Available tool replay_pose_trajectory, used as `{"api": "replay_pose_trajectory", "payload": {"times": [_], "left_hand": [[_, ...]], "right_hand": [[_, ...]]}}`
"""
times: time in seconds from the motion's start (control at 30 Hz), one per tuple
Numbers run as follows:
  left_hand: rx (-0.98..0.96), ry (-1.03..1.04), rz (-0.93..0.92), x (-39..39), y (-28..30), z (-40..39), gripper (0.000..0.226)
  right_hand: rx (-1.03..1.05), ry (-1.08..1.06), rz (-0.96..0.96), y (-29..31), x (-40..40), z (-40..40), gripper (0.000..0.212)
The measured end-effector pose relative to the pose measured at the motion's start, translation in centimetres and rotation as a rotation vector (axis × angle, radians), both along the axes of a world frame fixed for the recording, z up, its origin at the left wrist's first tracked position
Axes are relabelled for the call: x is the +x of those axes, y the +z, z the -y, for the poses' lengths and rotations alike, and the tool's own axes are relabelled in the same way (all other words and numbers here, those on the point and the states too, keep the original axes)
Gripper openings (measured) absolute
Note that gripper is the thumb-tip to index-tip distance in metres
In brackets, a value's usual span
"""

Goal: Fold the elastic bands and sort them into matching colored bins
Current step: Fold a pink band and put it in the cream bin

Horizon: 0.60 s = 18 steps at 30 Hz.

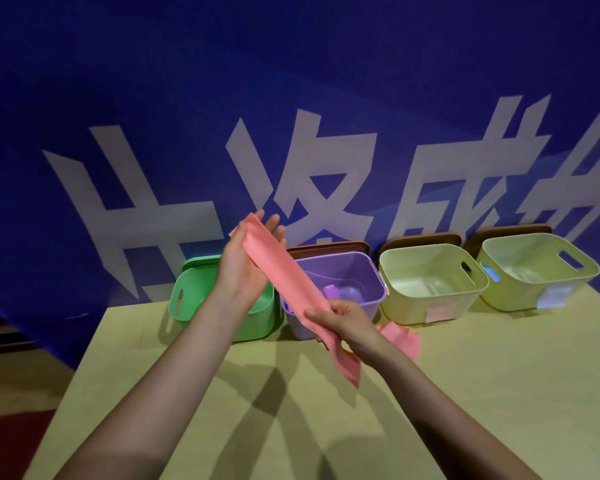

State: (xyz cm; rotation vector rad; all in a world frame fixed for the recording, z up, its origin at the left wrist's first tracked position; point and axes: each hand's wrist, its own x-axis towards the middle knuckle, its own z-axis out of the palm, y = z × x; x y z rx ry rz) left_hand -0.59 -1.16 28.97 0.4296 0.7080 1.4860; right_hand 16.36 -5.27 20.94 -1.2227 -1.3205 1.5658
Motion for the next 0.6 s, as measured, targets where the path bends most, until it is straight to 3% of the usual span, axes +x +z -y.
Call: {"api": "replay_pose_trajectory", "payload": {"times": [0.27, 0.4, 0.6], "left_hand": [[0.067, 0.211, 0.125, -5.1, 0.7, -1.8, 0.027], [0.032, 0.212, 0.053, -5.1, -0.3, -1.5, 0.025], [0.039, 0.191, 0.05, -4.8, -0.8, -1.7, 0.024]], "right_hand": [[0.029, 0.093, 0.111, -2.4, 1.9, 0.0, 0.028], [0.023, 0.1, 0.142, -3.3, 2.4, 0.2, 0.022], [-0.04, -0.069, 0.07, -5.0, 3.2, 0.5, 0.016]]}}
